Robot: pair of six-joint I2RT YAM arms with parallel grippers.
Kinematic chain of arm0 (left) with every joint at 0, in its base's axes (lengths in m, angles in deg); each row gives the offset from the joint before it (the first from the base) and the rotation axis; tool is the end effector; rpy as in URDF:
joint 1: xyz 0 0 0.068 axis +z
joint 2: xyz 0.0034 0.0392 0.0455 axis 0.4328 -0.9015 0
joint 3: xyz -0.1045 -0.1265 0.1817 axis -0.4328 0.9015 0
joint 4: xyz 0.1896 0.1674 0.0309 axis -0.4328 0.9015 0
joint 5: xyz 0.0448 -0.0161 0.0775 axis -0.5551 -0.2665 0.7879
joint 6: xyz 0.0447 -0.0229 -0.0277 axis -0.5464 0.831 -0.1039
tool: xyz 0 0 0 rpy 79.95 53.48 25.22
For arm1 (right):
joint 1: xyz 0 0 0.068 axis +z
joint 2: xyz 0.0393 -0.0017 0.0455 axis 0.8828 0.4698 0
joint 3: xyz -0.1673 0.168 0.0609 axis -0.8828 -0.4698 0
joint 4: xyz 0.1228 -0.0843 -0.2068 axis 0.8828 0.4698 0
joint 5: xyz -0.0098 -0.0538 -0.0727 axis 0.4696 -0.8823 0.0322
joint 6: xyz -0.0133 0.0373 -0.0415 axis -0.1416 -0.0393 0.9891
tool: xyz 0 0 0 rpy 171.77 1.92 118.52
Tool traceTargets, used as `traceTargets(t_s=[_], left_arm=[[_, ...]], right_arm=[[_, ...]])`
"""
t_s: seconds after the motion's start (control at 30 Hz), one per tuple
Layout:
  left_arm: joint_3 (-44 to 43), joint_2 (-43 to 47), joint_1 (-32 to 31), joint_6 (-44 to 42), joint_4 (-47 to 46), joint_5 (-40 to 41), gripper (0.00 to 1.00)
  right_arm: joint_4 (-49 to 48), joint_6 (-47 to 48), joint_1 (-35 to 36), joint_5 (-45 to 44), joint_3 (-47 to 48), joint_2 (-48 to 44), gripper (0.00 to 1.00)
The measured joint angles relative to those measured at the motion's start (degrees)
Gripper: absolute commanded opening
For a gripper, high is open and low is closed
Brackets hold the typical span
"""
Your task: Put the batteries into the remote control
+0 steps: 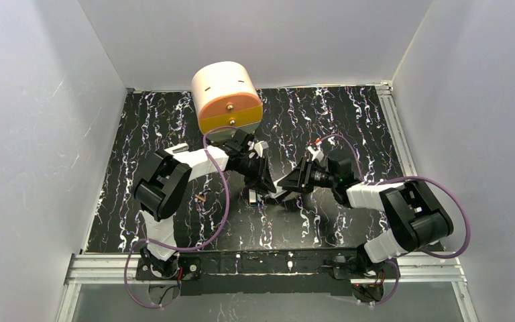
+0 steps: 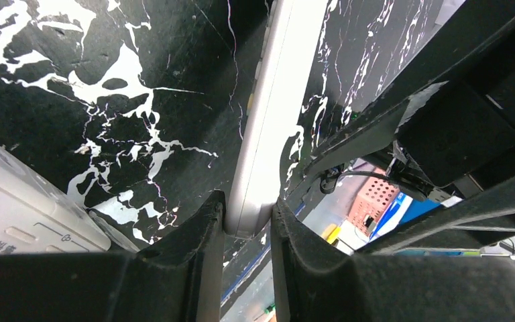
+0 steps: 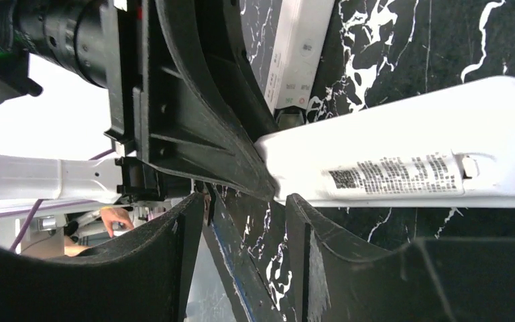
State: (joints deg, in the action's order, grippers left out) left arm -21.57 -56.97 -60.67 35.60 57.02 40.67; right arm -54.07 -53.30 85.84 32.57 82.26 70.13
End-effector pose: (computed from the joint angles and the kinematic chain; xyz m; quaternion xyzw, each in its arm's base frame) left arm 0.2871 -0.2328 0.1359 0.0872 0.8976 -0.4301 0.0424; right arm 0.2362 0.1335 0.1340 0.0052 0.8009 0.5519 0.2321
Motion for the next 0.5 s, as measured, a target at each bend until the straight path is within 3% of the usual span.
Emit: traceTargets(t_s=[0.1, 0.27, 0.5], left_arm=[[-0.48, -0.09, -0.04, -0.13, 0.24, 0.66, 0.0], [-0.92, -0.07, -0.04, -2.12, 1.6, 1.33, 0.0], [-3.54, -0.07, 0.0, -7.67, 7.3, -1.51, 0.0]], right_arm=[[1.9, 1.07, -0.22, 0.55, 0.2, 0.15, 0.56], [16.94, 8.76, -0.5, -5.86, 4.17, -2.91, 0.58], [27.69, 20.52, -0.85, -12.26, 10.56, -4.33, 0.6]])
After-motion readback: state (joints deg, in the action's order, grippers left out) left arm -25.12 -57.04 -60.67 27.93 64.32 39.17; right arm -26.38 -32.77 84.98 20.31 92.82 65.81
